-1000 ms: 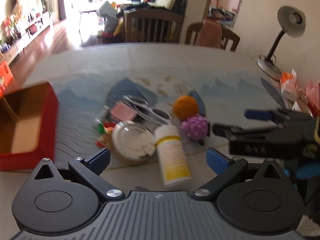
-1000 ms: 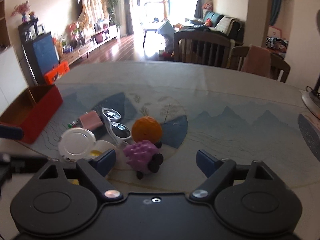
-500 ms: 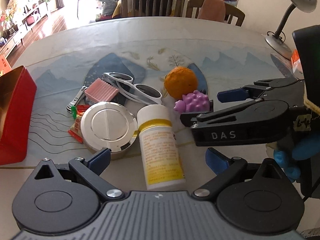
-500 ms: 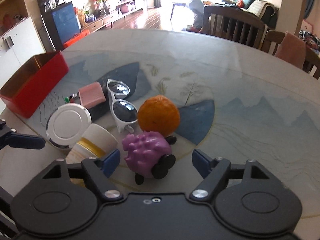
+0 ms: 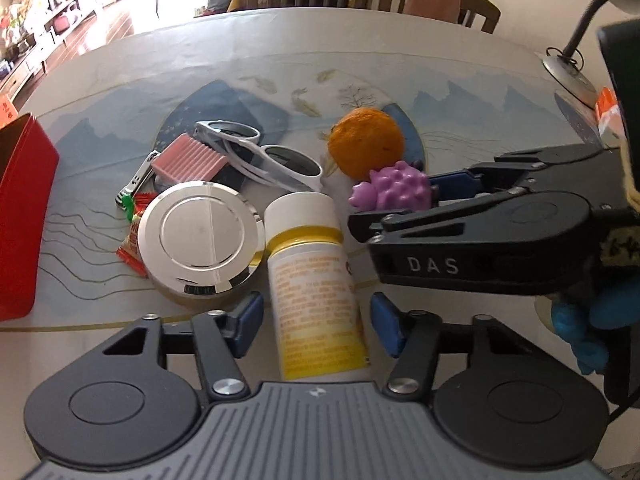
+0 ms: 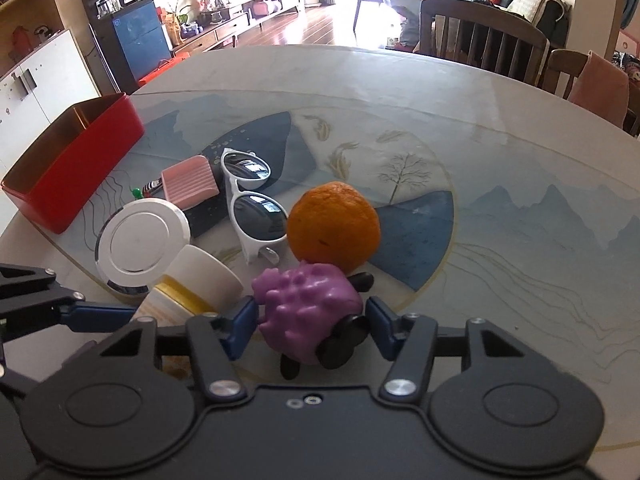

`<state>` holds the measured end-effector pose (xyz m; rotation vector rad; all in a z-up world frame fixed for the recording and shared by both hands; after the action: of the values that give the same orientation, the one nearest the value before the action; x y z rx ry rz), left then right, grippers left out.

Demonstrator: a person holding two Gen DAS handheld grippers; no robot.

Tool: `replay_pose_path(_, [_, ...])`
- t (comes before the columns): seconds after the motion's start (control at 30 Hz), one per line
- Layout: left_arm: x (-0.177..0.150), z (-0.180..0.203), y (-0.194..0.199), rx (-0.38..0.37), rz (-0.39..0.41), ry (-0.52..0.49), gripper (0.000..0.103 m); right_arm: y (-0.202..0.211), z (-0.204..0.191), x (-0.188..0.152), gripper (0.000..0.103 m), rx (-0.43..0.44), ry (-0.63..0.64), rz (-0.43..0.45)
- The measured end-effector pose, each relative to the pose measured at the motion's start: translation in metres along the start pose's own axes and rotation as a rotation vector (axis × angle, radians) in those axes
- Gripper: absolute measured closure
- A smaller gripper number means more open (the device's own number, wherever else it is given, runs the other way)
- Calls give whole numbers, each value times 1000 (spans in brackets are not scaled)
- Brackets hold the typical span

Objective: Organize rigid objects
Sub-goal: 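Grasp the purple sheep toy with the right tool while the left tool grasps the pill bottle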

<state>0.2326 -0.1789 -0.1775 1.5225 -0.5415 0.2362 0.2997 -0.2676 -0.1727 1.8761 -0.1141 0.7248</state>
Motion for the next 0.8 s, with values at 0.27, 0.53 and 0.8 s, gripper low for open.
replay_pose_path(0.27, [-1,-1,-1,-6,-3,11,56,8,2,-5,45,3,-37,5])
replay_pose_path(0.53, [-5,-4,8,-41,1,44,58,37,7,-15,45,-1,-81,27])
replay_pose_path(0.8, [-11,-6,38,-93,57,50,59,73,2,-24,45,-10,-104,51])
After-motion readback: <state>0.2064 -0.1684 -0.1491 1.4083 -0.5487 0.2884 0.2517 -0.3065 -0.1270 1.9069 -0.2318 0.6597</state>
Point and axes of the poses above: each gripper's, at about its wrist camera, not at the fingertips, and y roughly against the way its jaws point, z to its right, x to its top, the point moved 3 cm from there along -y, roughly the way its jaws point, and after that the axes turned 15 degrees about -y, right-handed, at the moved point
